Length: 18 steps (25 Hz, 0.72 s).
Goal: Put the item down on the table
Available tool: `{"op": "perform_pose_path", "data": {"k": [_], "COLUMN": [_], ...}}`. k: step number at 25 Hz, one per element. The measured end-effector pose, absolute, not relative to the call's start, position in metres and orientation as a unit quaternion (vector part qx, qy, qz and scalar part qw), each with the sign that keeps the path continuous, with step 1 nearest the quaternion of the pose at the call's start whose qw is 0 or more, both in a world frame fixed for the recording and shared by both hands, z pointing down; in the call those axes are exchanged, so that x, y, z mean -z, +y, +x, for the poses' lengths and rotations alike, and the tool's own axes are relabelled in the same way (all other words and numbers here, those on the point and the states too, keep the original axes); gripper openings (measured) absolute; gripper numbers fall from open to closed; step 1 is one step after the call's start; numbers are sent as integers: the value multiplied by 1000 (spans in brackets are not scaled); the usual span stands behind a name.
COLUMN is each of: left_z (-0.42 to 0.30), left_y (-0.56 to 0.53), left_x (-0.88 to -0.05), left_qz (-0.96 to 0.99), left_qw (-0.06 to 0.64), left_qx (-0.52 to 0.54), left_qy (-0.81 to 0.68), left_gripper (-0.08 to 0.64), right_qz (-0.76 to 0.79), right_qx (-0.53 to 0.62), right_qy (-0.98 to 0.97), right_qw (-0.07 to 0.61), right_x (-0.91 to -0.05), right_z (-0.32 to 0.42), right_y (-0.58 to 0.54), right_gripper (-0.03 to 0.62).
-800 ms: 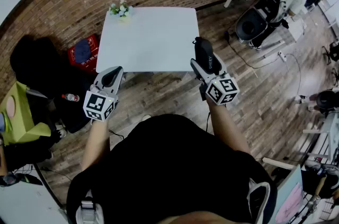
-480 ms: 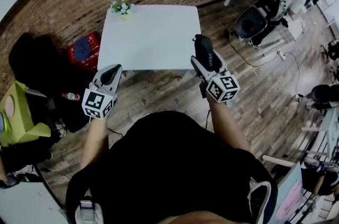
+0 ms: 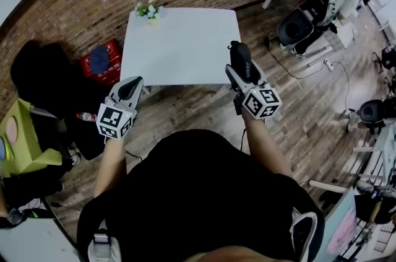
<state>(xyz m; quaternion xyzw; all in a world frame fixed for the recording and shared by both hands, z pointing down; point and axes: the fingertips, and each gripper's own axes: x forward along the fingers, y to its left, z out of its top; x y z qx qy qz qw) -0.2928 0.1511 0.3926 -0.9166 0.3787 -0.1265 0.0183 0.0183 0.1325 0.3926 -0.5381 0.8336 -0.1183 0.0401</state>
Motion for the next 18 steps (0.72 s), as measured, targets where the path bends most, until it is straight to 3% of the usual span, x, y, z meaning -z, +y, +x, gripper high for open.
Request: {"op": "perform_pose_path", "data": {"k": [18], "left_z": [-339], "left_y": [107], "left_x": [-405], "left_qz": [-925], "left_qw": [5], "left_qx": [131], "left_qy": [356], "left_gripper": [11], "right_qz": [-553], "right_qx": [131], "right_qy": [822], "right_qw": [27], "right_x": [-402], "right_z": [-26], "right_y": [101], "right_gripper": [385]}}
